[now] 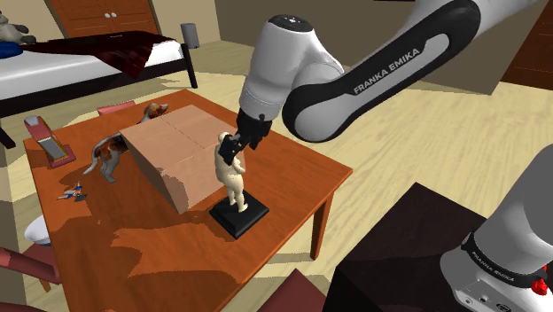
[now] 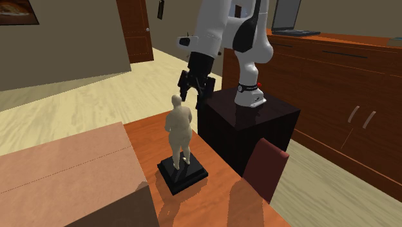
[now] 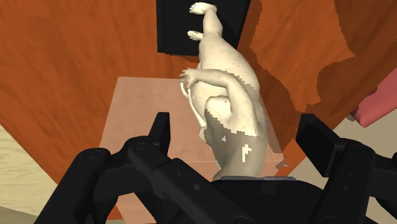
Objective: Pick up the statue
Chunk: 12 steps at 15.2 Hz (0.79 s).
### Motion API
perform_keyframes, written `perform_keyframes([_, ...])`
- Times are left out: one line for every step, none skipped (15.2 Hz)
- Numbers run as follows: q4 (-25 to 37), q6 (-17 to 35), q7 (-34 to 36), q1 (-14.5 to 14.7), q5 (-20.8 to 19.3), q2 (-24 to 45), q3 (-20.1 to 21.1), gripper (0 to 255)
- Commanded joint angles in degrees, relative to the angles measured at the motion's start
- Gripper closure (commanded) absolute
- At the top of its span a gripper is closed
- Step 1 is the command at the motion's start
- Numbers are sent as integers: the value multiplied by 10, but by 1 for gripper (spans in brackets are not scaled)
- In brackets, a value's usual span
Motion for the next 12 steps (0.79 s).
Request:
perform_keyframes([5,9,20,5,-22,15,-1,0])
perform_keyframes([2,16,25,6,-29,19,-2,0])
perform_keyframes([0,22,31,7,-36,24,-4,0])
perform_keyframes([-2,29,37,8,-43,30,-6,0])
perform_keyframes([-5,35,43,9,-51,35,-8,0])
perform_keyframes([-7,42,49,11,-59,40,-10,0])
perform_keyframes([-10,52,60,13,-72,48,-14,0])
perform_keyframes([-10,52,60,14,-72,48,-14,0])
perform_keyframes([-10,52,59,14,-72,48,-14,0])
perform_keyframes([-9,51,59,14,-72,48,-14,255])
perform_keyframes([-9,51,59,13,-72,49,-14,255])
perform_keyframes([-9,51,59,13,-72,49,-14,255])
